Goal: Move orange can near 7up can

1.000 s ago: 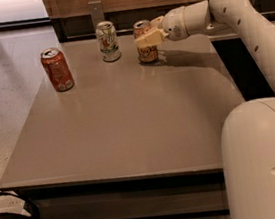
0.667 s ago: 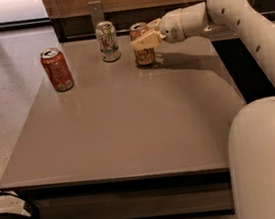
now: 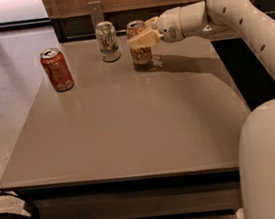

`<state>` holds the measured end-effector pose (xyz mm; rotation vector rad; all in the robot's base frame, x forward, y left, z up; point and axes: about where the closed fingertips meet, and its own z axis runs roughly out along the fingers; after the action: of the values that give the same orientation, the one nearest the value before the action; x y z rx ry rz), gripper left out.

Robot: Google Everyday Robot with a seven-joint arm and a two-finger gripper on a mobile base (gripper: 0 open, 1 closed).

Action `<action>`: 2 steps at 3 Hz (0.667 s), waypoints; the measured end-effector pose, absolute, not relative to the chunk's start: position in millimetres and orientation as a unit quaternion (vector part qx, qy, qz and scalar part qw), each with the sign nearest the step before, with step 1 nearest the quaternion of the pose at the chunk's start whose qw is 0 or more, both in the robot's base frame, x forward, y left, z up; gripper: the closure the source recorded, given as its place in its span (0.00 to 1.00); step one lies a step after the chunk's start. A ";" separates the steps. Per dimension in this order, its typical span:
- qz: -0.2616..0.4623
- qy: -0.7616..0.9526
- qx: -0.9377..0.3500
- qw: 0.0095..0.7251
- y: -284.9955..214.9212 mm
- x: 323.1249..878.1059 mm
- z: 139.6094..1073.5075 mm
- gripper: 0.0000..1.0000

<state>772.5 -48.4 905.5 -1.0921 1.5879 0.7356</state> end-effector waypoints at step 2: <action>0.308 0.665 -0.440 0.518 -50.3 781.7 886.9 1.00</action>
Offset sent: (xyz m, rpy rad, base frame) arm 0.0166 -0.0139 -0.0306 0.0470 0.0098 -0.0534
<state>781.7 -50.3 886.9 -1.0566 1.5961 0.7396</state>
